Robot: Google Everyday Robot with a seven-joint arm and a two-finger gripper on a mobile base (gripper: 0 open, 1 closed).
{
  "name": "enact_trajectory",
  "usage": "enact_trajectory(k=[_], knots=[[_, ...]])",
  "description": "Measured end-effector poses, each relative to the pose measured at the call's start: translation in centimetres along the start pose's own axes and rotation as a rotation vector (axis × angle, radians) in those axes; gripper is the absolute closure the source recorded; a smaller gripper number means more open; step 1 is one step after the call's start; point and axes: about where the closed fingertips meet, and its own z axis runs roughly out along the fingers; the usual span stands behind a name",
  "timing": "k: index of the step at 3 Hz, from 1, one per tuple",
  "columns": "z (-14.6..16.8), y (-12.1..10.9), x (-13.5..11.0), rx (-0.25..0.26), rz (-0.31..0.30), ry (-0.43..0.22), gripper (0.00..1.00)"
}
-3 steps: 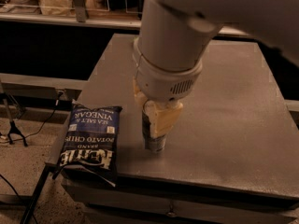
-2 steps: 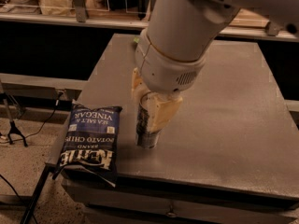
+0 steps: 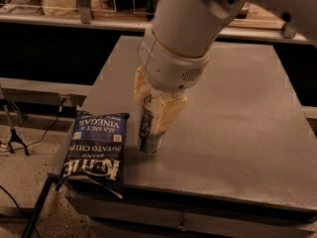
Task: Move redbull can near blue chip bag
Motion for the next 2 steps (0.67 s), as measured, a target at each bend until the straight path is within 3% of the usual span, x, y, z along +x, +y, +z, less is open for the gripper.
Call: enact_trajectory(k=[1,2], knots=[[0.64,-0.39,0.34,-0.015,-0.006,0.031,1.00],[1.18,-0.65,0.05,-0.025,-0.040,0.045,0.83]])
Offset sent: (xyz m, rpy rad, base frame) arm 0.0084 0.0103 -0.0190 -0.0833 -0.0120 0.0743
